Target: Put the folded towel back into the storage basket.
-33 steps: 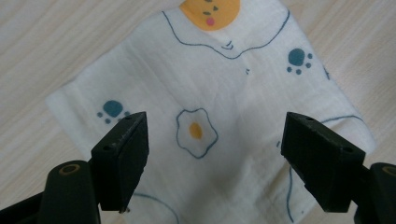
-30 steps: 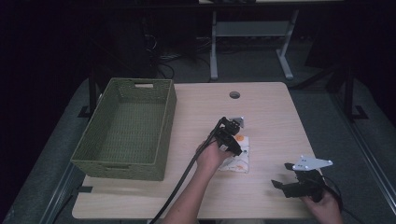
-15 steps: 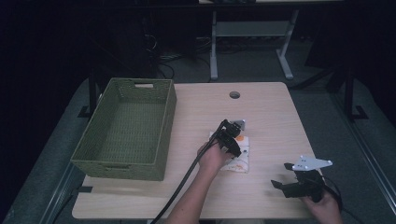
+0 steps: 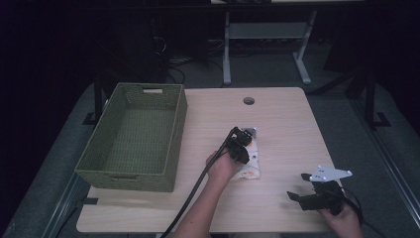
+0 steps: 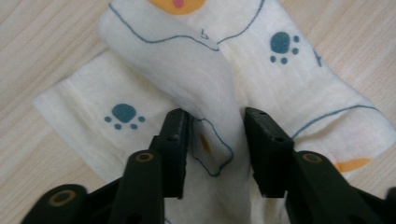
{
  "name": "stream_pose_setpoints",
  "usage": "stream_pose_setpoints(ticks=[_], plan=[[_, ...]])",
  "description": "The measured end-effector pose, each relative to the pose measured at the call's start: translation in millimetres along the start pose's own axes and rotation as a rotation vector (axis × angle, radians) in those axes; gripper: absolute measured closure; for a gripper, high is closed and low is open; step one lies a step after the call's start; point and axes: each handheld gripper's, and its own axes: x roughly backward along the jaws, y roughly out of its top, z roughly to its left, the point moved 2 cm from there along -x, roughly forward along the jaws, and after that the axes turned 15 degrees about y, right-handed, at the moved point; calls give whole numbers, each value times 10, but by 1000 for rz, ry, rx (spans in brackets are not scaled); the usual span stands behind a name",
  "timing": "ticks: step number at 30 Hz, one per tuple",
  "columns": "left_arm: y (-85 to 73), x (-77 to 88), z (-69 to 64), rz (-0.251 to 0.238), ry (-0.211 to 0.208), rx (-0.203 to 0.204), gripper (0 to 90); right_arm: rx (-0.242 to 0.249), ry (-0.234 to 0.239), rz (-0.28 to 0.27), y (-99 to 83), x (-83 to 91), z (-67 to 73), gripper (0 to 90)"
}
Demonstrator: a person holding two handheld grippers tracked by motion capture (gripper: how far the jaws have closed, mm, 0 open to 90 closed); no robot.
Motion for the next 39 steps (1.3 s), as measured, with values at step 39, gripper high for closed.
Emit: stream_pose_setpoints(ticks=[39], plan=[[-132, 546, 443, 20, -19, -35, 796, -7, -8, 6, 8, -12, 4, 157]])
